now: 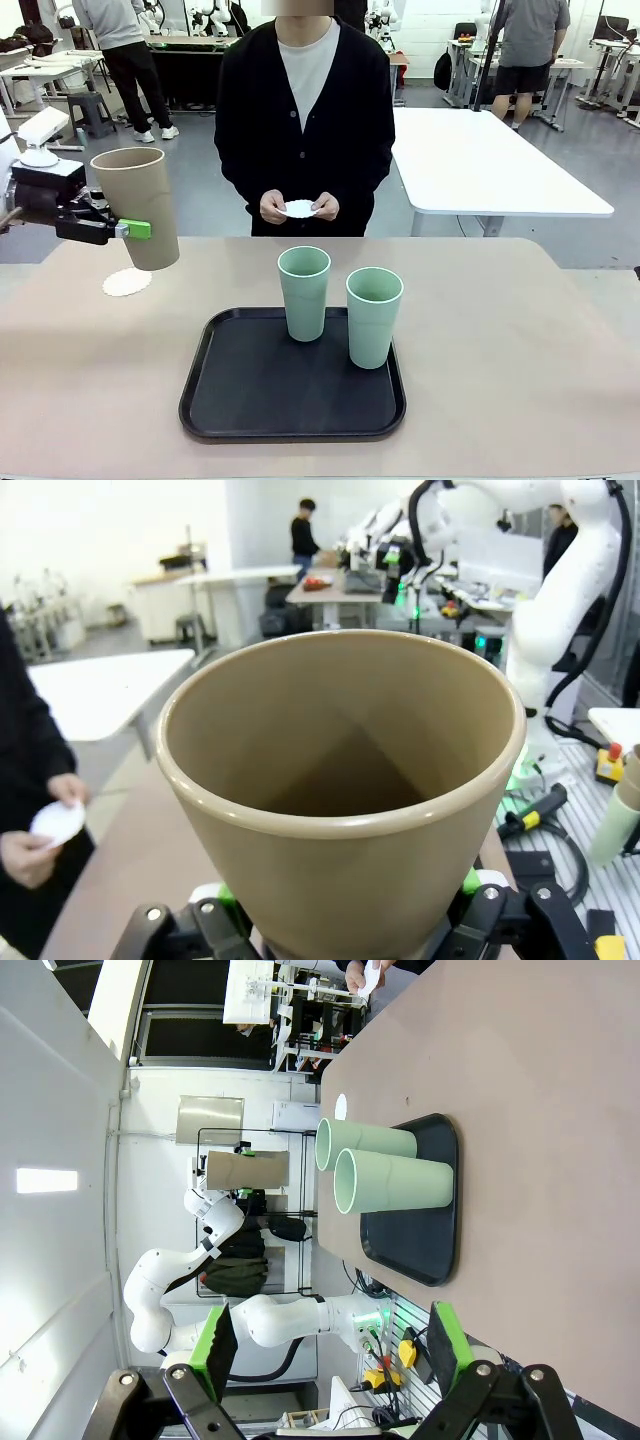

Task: Place coasters on the table and set cups on them.
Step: Pick up one Reusable plastic cup and place it on a coaster set by the human.

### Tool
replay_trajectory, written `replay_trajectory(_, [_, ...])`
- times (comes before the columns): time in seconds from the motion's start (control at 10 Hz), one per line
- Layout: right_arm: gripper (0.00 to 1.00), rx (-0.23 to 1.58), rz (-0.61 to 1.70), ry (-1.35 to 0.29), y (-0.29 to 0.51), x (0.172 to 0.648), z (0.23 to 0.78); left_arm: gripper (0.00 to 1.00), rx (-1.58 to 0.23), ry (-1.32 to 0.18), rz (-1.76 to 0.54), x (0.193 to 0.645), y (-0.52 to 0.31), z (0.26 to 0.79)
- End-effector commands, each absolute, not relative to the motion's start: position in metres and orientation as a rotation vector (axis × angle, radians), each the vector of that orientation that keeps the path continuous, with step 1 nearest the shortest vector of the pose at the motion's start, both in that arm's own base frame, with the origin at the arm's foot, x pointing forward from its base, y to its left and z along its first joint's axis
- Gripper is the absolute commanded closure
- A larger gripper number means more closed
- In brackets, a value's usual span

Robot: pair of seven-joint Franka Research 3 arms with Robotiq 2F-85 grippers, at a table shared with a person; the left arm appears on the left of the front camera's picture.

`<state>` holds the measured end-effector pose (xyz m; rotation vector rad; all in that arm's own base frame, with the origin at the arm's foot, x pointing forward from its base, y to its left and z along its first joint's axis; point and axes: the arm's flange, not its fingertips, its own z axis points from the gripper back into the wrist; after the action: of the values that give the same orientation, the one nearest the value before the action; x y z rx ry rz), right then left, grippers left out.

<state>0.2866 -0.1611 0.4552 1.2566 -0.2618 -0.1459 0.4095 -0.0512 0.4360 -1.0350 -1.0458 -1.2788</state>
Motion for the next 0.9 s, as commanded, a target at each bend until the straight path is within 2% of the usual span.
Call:
replay_trajectory(0.0, [0.00, 1.269, -0.140, -0.267, -0.160, 0.287, 0.455, 1.00, -1.050, -1.037, -1.273, 0.410, -0.056, 0.433])
replay_trajectory(0.1, [0.00, 1.269, -0.140, -0.267, -0.160, 0.287, 0.455, 1.00, -1.050, -1.037, -1.273, 0.410, -0.056, 0.433])
replay_trajectory(0.2, [0.00, 1.269, -0.140, -0.267, -0.160, 0.287, 0.455, 0.15, -1.040, -1.039, -1.278, 0.410, -0.053, 0.433])
replay_trajectory(0.3, [0.00, 1.269, -0.140, -0.267, -0.160, 0.287, 0.455, 0.15, -1.032, -1.016, -1.352, 0.431, -0.031, 0.421])
replay_trajectory(0.6, [0.00, 1.269, -0.140, -0.267, -0.160, 0.287, 0.455, 0.15, -0.953, -1.035, -1.292, 0.492, 0.049, 0.405])
replay_trajectory(0.8, [0.00, 1.269, -0.140, -0.267, -0.160, 0.287, 0.455, 0.15, -0.967, -1.063, -1.288, 0.508, 0.088, 0.395])
